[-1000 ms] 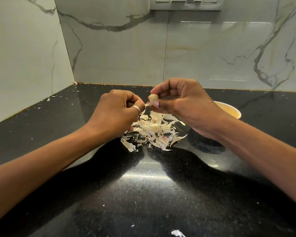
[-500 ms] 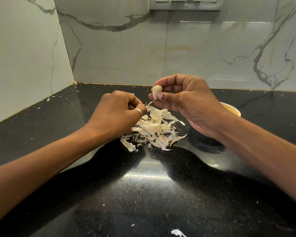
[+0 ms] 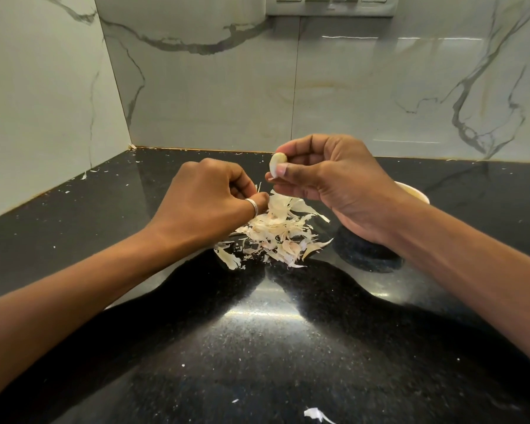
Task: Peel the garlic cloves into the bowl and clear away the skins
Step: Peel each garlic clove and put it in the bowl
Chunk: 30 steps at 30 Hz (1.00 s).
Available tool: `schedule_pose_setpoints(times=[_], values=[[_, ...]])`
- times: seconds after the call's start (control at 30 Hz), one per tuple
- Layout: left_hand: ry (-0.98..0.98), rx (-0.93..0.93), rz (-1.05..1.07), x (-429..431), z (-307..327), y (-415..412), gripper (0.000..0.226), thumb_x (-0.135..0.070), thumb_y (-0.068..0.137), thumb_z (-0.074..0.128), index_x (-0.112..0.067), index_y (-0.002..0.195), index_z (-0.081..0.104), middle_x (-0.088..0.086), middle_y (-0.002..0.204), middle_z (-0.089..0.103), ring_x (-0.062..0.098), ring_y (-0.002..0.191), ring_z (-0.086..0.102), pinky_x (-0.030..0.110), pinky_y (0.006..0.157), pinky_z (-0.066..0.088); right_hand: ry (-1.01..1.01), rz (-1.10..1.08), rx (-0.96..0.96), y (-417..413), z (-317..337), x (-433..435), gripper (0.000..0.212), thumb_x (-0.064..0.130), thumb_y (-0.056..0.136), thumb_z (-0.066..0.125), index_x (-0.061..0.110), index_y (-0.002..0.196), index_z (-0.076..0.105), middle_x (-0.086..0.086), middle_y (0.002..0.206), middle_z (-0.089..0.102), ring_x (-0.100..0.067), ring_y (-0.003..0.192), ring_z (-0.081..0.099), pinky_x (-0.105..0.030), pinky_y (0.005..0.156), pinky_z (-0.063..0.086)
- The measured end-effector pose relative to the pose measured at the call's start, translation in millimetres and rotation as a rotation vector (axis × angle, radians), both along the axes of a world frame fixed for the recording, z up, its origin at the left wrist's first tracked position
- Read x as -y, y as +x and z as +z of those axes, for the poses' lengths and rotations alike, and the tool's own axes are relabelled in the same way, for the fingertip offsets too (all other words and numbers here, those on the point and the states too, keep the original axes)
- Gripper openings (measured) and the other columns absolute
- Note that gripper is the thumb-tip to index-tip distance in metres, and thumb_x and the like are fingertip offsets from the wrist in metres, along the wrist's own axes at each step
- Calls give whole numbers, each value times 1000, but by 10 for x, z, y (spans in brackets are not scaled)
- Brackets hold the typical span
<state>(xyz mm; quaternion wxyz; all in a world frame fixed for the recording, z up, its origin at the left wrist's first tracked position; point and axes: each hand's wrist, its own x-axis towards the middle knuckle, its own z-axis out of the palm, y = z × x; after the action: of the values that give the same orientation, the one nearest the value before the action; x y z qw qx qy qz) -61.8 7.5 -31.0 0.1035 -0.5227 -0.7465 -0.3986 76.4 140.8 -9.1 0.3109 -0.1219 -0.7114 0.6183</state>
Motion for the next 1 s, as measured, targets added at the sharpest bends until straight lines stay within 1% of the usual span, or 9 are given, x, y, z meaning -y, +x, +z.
schedule_pose_setpoints(times=[0.1,0.17,0.23,0.33,0.43,0.6,0.7,0.83,1.0], values=[[80,-34,-8,2,22,-13,4,-29,84,77,-25,85,76,-17,69,69,-1,58,63,23,61,52,42,15,30,-1,-15,-9,26,-8,86,73,-6,111,66,-19,97,73,-25,88,75,-36,80,64],[142,-63,-12,9,36,-17,7,-25,88,74,-22,93,78,-19,77,69,1,59,65,25,63,56,95,17,49,-7,-35,-19,24,-7,86,74,-5,110,66,-20,97,74,-26,88,75,-38,82,64],[174,-86,-26,17,47,-18,10,-25,91,72,-22,99,78,-21,79,68,2,63,66,21,62,56,164,18,64,-23,-66,-28,21,-5,88,74,-2,108,68,-23,102,74,-30,92,74,-39,83,64],[186,-133,-49,22,47,-5,12,-27,91,72,-23,101,78,-22,77,66,4,68,67,19,63,53,281,17,75,-34,-97,-50,16,0,90,73,3,106,72,-21,103,75,-33,98,75,-39,85,64],[186,-169,-50,17,29,3,12,-27,91,73,-23,101,79,-14,76,71,7,68,67,22,64,50,420,-6,91,-47,-117,-67,18,4,91,73,9,108,74,-14,101,77,-30,96,75,-41,88,63],[162,-183,-59,5,20,-2,12,-27,91,73,-20,98,79,-19,72,67,-1,65,64,13,58,47,564,-52,101,-96,-162,-89,21,9,90,77,24,105,79,0,95,80,-25,93,77,-57,90,59],[156,-209,-57,5,19,-8,12,-26,91,73,-20,98,80,-23,68,60,-2,65,63,12,60,45,591,-54,106,-95,-157,-114,21,9,89,78,21,107,79,1,97,80,-18,95,77,-51,92,60],[155,-241,-60,1,-6,-3,12,-27,91,73,-18,95,80,-19,64,59,0,61,61,4,59,39,650,-90,110,-88,-156,-126,21,9,88,79,16,108,80,5,96,80,-7,90,76,-36,90,62],[175,-279,-72,-4,-25,13,27,-36,88,63,-17,92,80,-5,69,72,12,58,62,12,60,40,690,-136,109,-93,-160,-116,19,12,87,81,16,105,81,6,90,79,-6,83,75,-32,84,63]])
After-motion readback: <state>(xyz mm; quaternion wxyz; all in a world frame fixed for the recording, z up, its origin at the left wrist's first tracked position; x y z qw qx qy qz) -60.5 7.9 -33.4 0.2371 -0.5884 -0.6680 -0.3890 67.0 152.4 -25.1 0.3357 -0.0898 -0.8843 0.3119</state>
